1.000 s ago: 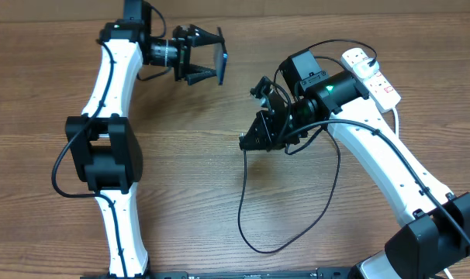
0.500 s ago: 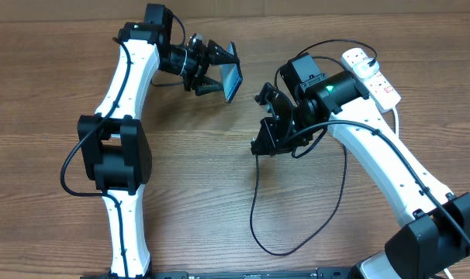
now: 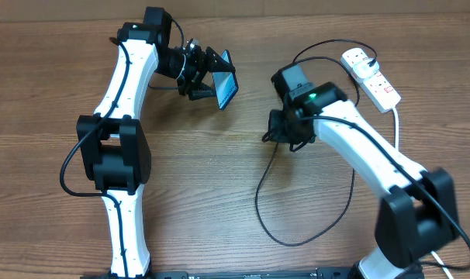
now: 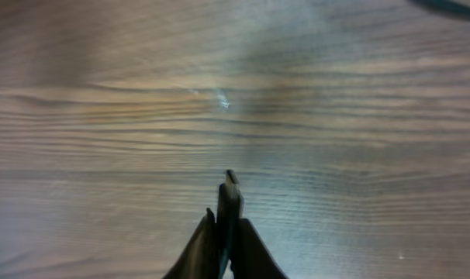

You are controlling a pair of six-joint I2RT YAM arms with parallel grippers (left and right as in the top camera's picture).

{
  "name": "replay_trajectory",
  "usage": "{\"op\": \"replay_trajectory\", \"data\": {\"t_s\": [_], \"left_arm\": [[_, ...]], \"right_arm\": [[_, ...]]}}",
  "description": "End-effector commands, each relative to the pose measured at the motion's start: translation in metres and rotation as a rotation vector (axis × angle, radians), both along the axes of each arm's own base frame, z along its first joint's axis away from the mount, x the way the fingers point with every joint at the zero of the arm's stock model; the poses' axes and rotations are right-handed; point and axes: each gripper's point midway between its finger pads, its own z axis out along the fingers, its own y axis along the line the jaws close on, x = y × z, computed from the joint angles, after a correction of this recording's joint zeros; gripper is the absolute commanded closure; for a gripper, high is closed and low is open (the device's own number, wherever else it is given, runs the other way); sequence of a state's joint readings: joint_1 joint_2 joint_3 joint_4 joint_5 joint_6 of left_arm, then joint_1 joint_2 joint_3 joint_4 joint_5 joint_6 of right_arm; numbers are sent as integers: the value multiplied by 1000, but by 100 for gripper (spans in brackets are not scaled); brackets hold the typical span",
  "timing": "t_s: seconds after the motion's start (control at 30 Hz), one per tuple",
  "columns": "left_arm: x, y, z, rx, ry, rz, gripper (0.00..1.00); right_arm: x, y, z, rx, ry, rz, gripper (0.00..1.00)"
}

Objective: Plug charger to phone and switch on socket
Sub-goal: 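Lift the plug with the right gripper toward the phone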

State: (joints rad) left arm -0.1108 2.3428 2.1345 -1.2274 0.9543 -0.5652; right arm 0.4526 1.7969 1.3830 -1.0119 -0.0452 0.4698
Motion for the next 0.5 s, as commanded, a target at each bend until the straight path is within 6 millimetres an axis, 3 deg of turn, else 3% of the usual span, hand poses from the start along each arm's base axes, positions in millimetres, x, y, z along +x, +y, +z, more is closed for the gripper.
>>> {"op": "replay_trajectory", "data": {"t_s": [0.0, 0.13, 0.23, 0.33, 0.43, 0.47], "left_arm": [[0, -3, 10, -19, -59, -41, 30], [-3, -2, 7, -3, -47, -46, 30], [-5, -3, 5, 11, -47, -56, 30], [-9, -1, -3, 69, -45, -68, 30], [-10, 1, -7, 95, -40, -68, 29], [-9, 1, -7, 95, -42, -68, 29]], "right_arm": [[-4, 0, -18, -6, 30, -26, 63], [-2, 15, -13, 74, 29, -11, 23], [1, 25, -5, 145, 38, 4, 20], [1, 39, 17, 254, 46, 111, 13], [4, 31, 34, 236, 48, 125, 0], [6, 25, 36, 203, 39, 121, 0]]}}
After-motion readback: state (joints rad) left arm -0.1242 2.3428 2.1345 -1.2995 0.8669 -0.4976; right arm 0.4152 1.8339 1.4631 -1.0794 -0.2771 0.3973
